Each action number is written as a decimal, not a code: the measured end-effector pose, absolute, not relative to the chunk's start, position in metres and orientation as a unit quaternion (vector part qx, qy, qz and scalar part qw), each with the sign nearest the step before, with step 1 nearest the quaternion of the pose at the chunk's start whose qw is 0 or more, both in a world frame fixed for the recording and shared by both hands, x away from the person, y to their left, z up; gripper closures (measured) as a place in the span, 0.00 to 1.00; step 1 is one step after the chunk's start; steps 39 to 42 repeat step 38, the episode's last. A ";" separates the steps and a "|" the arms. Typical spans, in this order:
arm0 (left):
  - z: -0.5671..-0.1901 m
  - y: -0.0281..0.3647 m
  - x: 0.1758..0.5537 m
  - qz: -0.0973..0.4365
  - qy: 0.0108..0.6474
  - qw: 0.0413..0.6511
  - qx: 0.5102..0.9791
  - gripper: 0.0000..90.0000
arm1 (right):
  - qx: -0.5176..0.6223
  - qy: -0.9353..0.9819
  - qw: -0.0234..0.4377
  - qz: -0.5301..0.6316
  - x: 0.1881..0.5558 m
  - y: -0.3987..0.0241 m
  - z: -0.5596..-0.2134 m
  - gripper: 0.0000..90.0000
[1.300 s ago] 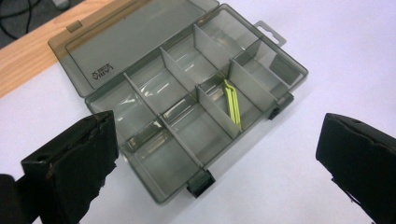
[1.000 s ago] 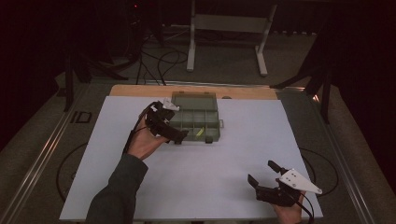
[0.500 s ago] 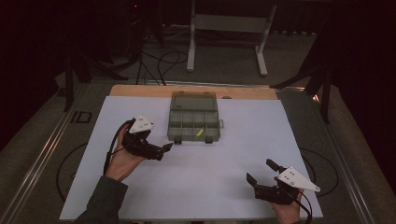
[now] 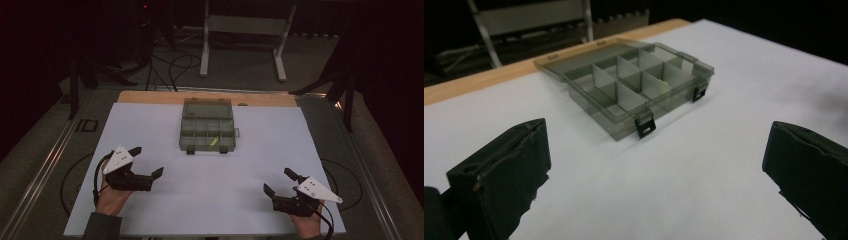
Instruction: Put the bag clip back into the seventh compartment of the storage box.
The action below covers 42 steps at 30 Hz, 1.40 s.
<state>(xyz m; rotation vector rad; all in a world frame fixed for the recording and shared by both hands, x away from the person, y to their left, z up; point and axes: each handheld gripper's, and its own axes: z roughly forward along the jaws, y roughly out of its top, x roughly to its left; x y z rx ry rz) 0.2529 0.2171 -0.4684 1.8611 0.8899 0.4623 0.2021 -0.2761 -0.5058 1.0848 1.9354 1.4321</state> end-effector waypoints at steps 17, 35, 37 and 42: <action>-0.496 0.247 0.211 0.243 0.374 0.522 0.727 0.00 | 0.382 0.713 0.246 0.535 0.208 -0.272 -0.505 0.09; -0.509 0.251 0.198 0.257 0.379 0.511 0.728 0.00 | 0.381 0.715 0.241 0.534 0.200 -0.270 -0.511 0.09; -0.510 0.251 0.198 0.255 0.379 0.509 0.730 0.00 | 0.383 0.716 0.241 0.532 0.200 -0.270 -0.512 0.09; -0.510 0.251 0.199 0.253 0.381 0.508 0.730 0.00 | 0.384 0.716 0.242 0.530 0.201 -0.270 -0.513 0.09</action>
